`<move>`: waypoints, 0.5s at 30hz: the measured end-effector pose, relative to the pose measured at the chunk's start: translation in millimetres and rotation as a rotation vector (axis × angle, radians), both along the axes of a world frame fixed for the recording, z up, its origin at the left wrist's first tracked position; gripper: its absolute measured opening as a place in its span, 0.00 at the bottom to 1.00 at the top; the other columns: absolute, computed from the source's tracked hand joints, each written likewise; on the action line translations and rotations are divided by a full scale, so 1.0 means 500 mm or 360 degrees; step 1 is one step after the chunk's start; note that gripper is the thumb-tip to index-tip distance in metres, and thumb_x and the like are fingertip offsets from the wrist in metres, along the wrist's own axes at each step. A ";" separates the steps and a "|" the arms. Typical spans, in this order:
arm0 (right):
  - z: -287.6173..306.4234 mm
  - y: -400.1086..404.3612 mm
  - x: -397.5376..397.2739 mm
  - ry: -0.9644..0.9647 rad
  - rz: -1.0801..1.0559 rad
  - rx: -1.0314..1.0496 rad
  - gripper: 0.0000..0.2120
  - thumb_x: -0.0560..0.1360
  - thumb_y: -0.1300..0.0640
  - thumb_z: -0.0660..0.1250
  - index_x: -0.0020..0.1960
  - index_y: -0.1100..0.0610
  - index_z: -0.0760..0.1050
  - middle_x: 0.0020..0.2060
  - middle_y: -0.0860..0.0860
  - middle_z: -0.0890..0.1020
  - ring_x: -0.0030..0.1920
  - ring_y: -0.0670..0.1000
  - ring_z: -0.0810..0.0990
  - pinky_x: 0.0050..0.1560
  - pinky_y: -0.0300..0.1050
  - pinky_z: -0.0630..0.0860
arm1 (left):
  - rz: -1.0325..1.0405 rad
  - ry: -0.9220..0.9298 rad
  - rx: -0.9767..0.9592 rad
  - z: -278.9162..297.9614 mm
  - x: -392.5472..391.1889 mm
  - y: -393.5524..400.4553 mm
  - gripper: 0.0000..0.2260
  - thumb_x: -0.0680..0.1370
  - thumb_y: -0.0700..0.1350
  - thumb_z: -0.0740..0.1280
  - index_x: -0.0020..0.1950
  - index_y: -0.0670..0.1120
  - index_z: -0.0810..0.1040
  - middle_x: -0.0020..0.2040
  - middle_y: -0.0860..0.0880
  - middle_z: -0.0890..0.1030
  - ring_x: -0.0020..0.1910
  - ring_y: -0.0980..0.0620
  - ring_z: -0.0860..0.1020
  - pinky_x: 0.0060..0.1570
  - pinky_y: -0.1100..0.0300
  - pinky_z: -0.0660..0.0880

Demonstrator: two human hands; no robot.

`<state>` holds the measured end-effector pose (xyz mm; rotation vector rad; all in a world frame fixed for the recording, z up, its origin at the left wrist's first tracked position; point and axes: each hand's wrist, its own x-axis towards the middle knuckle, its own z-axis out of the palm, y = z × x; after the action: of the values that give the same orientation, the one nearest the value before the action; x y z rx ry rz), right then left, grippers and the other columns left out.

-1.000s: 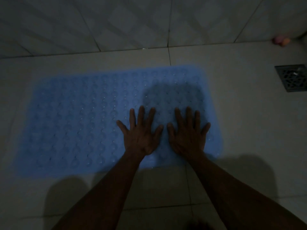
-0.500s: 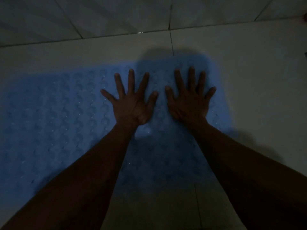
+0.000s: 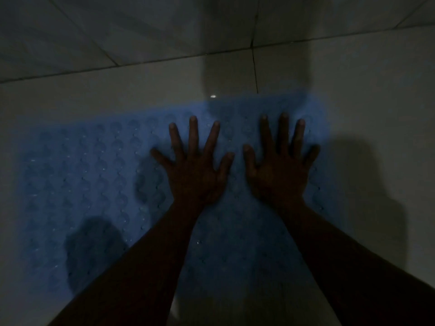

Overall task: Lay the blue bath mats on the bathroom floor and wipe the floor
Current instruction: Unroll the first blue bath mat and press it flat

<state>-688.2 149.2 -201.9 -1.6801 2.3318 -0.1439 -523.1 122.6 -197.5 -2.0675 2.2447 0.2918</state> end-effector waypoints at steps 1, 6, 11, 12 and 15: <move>0.002 0.000 0.001 -0.0002 -0.0003 0.0010 0.34 0.79 0.33 0.49 0.80 0.41 0.41 0.81 0.48 0.42 0.80 0.58 0.39 0.73 0.73 0.44 | -0.0005 -0.0008 0.0010 0.002 -0.001 0.000 0.31 0.78 0.71 0.46 0.80 0.64 0.44 0.82 0.51 0.41 0.79 0.39 0.38 0.66 0.23 0.44; 0.004 -0.001 -0.001 -0.0009 -0.0022 0.0021 0.34 0.79 0.33 0.50 0.81 0.41 0.42 0.81 0.48 0.43 0.80 0.58 0.39 0.72 0.73 0.45 | -0.0008 -0.0049 0.0047 0.007 -0.003 0.000 0.32 0.79 0.70 0.47 0.80 0.63 0.43 0.82 0.51 0.39 0.79 0.39 0.37 0.67 0.23 0.44; -0.004 -0.001 0.002 0.0034 -0.0021 -0.0040 0.31 0.80 0.35 0.49 0.81 0.41 0.46 0.81 0.47 0.47 0.80 0.59 0.43 0.72 0.73 0.45 | -0.0049 -0.0055 0.0112 0.007 0.000 -0.008 0.31 0.81 0.68 0.46 0.80 0.62 0.38 0.81 0.51 0.35 0.79 0.42 0.34 0.67 0.23 0.43; -0.006 0.000 0.001 0.0040 -0.0006 -0.0058 0.31 0.81 0.35 0.49 0.81 0.42 0.47 0.81 0.47 0.48 0.80 0.59 0.44 0.72 0.73 0.45 | -0.0058 -0.0059 0.0122 0.007 0.001 -0.009 0.31 0.81 0.68 0.46 0.80 0.62 0.37 0.81 0.51 0.35 0.78 0.42 0.33 0.67 0.23 0.43; -0.015 0.000 -0.002 0.0046 0.0013 -0.0070 0.29 0.82 0.37 0.49 0.80 0.41 0.49 0.81 0.47 0.50 0.80 0.59 0.46 0.71 0.74 0.45 | -0.0089 -0.0056 0.0135 0.003 0.003 -0.010 0.29 0.81 0.67 0.44 0.80 0.62 0.38 0.81 0.52 0.35 0.78 0.43 0.33 0.66 0.23 0.42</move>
<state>-689.0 149.3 -209.2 -1.7234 2.3586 -0.1714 -521.4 117.5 -196.1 -1.9499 2.2250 0.3375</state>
